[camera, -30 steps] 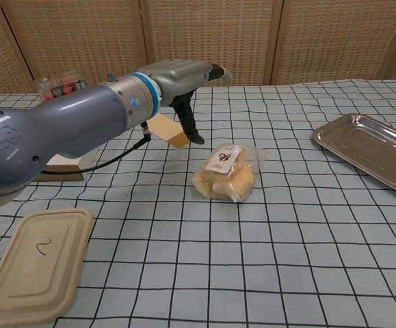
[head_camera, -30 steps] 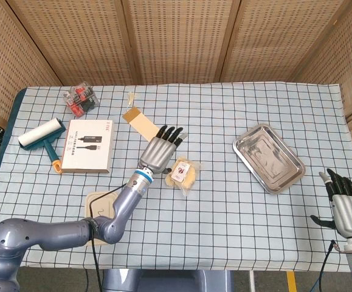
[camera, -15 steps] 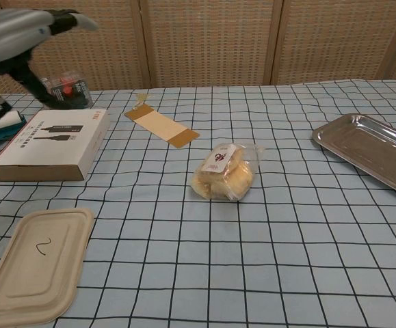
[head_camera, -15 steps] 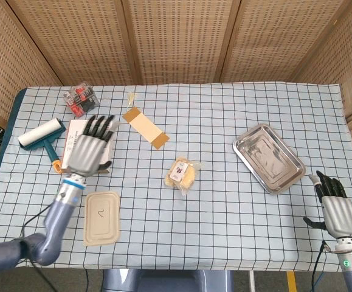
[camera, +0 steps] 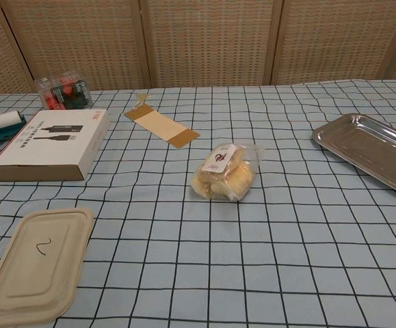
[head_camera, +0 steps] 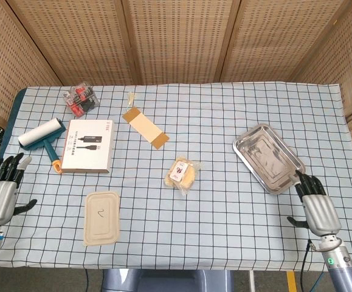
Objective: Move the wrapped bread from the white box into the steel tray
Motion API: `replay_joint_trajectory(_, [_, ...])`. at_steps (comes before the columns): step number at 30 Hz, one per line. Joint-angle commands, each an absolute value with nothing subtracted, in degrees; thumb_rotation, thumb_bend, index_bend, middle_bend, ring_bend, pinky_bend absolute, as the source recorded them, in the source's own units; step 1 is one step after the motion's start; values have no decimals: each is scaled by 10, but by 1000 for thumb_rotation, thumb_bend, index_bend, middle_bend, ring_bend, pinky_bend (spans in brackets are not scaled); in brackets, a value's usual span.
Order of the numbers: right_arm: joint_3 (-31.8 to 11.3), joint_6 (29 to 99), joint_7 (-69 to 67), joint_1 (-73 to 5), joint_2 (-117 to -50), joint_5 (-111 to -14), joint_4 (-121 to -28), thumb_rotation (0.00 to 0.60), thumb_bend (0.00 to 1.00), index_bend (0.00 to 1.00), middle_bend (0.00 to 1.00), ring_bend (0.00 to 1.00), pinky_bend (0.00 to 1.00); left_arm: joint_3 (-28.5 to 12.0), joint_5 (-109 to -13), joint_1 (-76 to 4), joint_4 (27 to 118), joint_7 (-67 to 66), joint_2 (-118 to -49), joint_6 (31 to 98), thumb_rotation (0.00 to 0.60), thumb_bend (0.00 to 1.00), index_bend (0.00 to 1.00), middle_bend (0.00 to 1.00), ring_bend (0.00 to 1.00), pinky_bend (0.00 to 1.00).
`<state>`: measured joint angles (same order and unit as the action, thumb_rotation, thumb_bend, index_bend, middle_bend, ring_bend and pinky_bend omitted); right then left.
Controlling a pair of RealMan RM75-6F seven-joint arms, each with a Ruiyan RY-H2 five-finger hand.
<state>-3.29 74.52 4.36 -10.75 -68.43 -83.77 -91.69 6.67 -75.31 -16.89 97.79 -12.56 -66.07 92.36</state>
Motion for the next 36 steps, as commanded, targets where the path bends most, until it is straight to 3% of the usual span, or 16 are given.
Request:
replay_joint_trajectory(1, [-42, 719, 85, -140, -699, -852, -947, 600, 37, 0, 0, 0, 0, 65, -766, -139, 960, -91, -659, 947, 600, 24, 0, 0, 0, 0])
replay_joint_trajectory(9, [-87, 635, 177, -225, -752, -816, -1009, 600, 35, 0, 0, 0, 0, 45, -764, -121, 945, -43, -648, 937, 600, 24, 0, 0, 0, 0])
replay_joint_trajectory(16, [-151, 507, 280, -357, -878, -642, -981, 600, 35, 0, 0, 0, 0, 27, -769, -117, 935, -8, -642, 902, 600, 24, 0, 0, 0, 0])
replay_joint_trajectory(27, [-174, 481, 318, -456, -979, -518, -871, 600, 35, 0, 0, 0, 0, 3, -769, -110, 925, 4, -645, 876, 600, 24, 0, 0, 0, 0])
replay_joint_trajectory(36, [-162, 467, 330, -506, -1026, -470, -769, 600, 34, 27, 0, 0, 0, -8, -776, -108, 918, 9, -646, 852, 600, 24, 0, 0, 0, 0])
